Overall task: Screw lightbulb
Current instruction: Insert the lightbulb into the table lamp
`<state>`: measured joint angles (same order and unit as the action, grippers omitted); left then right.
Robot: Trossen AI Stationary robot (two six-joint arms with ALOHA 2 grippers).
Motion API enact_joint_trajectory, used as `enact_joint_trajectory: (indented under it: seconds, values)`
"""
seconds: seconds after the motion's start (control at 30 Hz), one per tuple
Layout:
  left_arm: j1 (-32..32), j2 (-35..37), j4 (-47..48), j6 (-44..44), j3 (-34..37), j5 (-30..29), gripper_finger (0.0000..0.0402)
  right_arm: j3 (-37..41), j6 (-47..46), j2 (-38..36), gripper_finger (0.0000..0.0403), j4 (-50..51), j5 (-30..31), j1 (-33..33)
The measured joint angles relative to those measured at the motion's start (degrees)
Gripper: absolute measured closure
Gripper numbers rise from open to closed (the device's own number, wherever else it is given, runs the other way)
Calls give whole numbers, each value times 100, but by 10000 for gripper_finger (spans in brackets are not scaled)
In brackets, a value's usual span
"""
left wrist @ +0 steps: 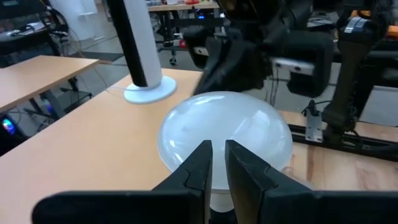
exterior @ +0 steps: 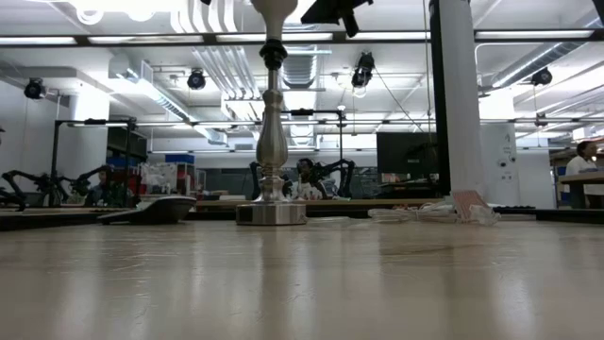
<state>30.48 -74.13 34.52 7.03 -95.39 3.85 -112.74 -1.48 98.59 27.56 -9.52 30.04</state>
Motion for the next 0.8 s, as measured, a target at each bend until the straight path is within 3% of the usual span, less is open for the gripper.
enact_joint_trajectory:
  seconds: [0.57, 0.8]
  values:
    - [20, 57, -43, 358, -299, -412, 359, 274, -147, -226, 403, -373, -92, 37]
    - [22, 70, 398, 406, -328, 151, 362, 280, 146, -272, 403, -817, -293, -4]
